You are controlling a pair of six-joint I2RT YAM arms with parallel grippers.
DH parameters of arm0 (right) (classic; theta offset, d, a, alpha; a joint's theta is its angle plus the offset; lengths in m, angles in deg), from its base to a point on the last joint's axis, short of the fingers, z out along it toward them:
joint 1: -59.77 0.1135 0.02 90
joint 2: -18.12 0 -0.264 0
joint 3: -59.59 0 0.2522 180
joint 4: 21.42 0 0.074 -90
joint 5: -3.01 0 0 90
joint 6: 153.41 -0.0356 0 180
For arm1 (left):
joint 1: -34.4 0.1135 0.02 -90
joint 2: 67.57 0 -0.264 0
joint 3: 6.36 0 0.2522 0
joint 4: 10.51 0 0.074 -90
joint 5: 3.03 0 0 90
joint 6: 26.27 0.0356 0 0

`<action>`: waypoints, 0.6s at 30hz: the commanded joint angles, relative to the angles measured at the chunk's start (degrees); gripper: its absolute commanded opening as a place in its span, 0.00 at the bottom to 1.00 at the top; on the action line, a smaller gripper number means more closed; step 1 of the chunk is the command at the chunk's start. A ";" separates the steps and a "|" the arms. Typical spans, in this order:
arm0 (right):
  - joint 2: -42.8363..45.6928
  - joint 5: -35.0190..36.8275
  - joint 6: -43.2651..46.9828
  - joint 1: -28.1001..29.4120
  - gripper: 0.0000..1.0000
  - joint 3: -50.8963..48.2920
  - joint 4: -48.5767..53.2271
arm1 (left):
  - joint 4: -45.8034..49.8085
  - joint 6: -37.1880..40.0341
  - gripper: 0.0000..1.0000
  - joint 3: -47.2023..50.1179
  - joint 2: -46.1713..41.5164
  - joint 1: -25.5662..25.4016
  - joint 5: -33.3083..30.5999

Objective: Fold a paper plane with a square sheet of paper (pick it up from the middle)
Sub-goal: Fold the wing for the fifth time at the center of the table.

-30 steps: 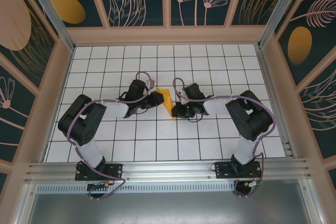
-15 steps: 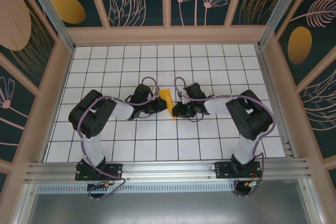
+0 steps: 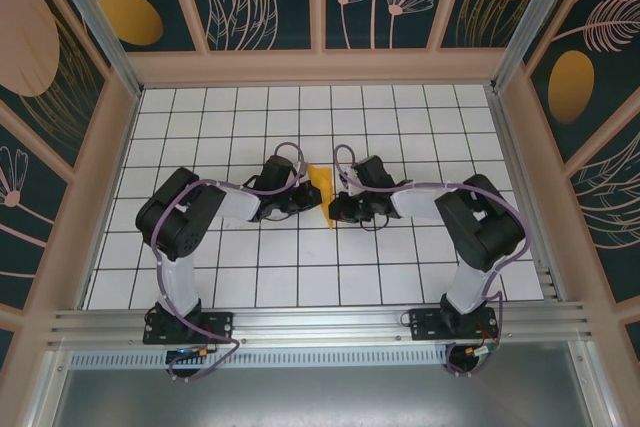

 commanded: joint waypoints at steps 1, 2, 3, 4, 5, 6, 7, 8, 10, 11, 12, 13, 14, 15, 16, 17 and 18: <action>2.76 -0.81 1.11 0.90 0.12 1.00 0.46 | 5.29 0.94 0.09 -0.59 2.65 0.15 -5.75; 2.55 -0.90 1.11 1.34 0.12 1.01 0.42 | 5.75 0.94 0.09 -0.68 2.76 0.21 -6.09; 2.18 -0.90 0.94 1.63 0.12 1.01 0.36 | 6.33 0.96 0.09 -0.89 2.89 0.14 -6.50; 1.73 -0.91 0.72 1.86 0.12 0.85 0.19 | 6.77 0.95 0.09 -1.04 3.05 0.08 -6.78; 1.16 -0.67 0.57 2.03 0.12 0.75 0.14 | 7.24 0.98 0.09 -1.18 3.22 0.05 -7.07; 0.72 -0.43 0.42 2.25 0.12 0.71 0.21 | 7.61 0.95 0.09 -1.39 3.45 0.04 -7.34; 0.33 -0.23 0.46 2.41 0.12 0.60 0.34 | 7.99 0.96 0.09 -1.53 3.56 0.06 -7.51; -0.03 0.09 0.44 2.61 0.12 0.49 0.77 | 8.48 0.94 0.09 -1.65 3.64 0.05 -7.86; -0.54 0.49 0.41 2.81 0.12 0.00 1.16 | 9.54 0.91 0.09 -2.04 3.97 0.05 -8.79; -0.88 0.59 0.33 2.76 0.12 -0.30 1.33 | 9.99 0.94 0.09 -2.27 4.23 0.09 -9.17; -1.39 0.97 0.34 2.81 0.12 -0.64 1.60 | 10.52 0.85 0.09 -2.49 4.44 0.04 -9.52; -1.79 1.11 0.41 2.76 0.12 -0.81 1.64 | 10.71 0.74 0.09 -2.65 4.58 0.08 -9.73; -2.29 1.37 0.37 2.81 0.12 -1.15 1.71 | 10.87 0.76 0.08 -2.67 4.79 0.08 -9.82; -2.86 1.43 0.32 2.76 0.12 -1.47 1.54 | 10.90 0.67 0.08 -2.71 4.97 0.08 -9.90; -3.33 1.51 0.28 2.71 0.11 -1.60 1.38 | 10.90 0.64 0.08 -2.71 5.05 0.06 -9.91; -3.73 1.55 0.25 2.63 0.11 -1.64 1.30 | 10.94 0.60 0.08 -2.71 5.12 0.05 -9.91; -3.79 1.48 0.24 2.63 0.11 -1.63 1.22 | 10.98 0.62 0.08 -2.71 5.16 0.09 -9.93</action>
